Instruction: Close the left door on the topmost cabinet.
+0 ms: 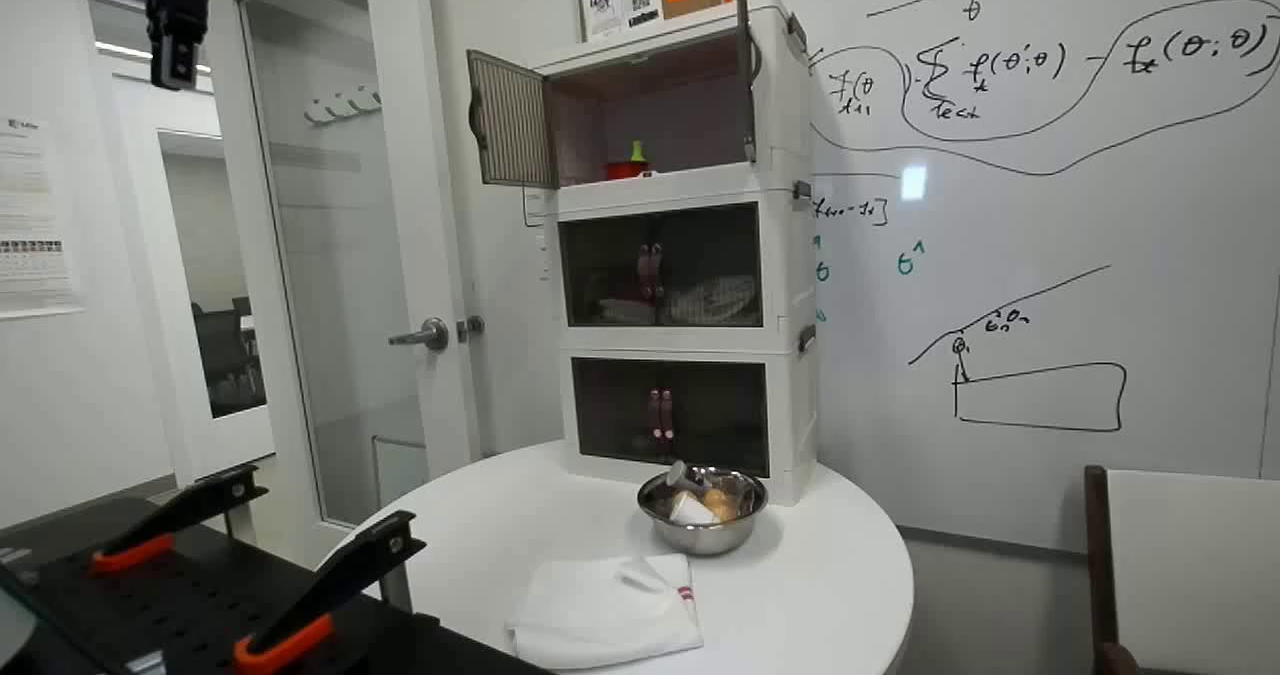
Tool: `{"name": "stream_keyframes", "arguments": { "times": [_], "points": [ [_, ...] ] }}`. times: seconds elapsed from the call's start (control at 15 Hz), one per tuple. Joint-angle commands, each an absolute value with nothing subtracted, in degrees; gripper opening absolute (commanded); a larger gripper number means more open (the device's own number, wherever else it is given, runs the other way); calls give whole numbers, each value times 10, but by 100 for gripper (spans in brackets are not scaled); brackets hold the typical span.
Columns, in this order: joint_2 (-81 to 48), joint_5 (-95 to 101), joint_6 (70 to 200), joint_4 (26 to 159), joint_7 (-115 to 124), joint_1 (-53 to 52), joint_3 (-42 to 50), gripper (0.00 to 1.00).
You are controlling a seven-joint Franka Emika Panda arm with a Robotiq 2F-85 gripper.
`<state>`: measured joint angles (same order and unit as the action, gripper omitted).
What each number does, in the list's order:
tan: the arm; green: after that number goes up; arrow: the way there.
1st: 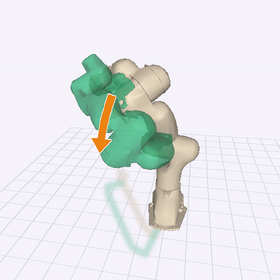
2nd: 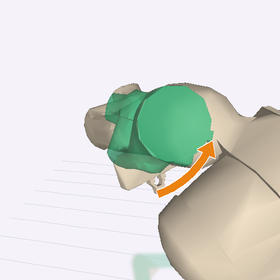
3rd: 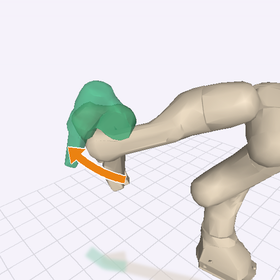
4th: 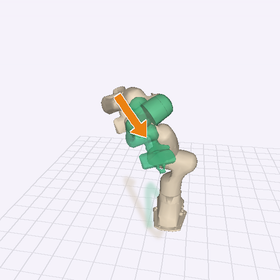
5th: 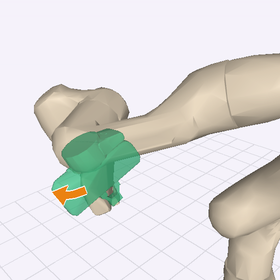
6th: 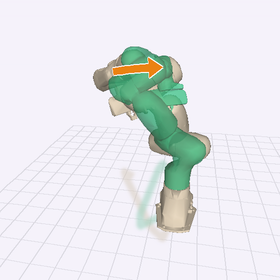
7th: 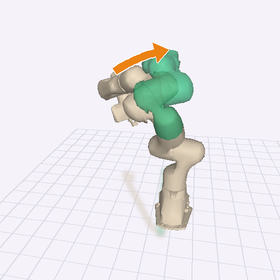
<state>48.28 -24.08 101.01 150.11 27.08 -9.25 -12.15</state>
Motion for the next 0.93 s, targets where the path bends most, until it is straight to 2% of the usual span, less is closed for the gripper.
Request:
{"name": "stream_keyframes", "arguments": {
  "times": [0.0,0.4,0.87],
  "points": [
    [485,-248,1005,1499,263,-79,-131,100],
    [459,-216,1038,1479,264,-51,-155,100],
    [386,-194,1141,1426,249,-31,-144,100]
  ]
}}
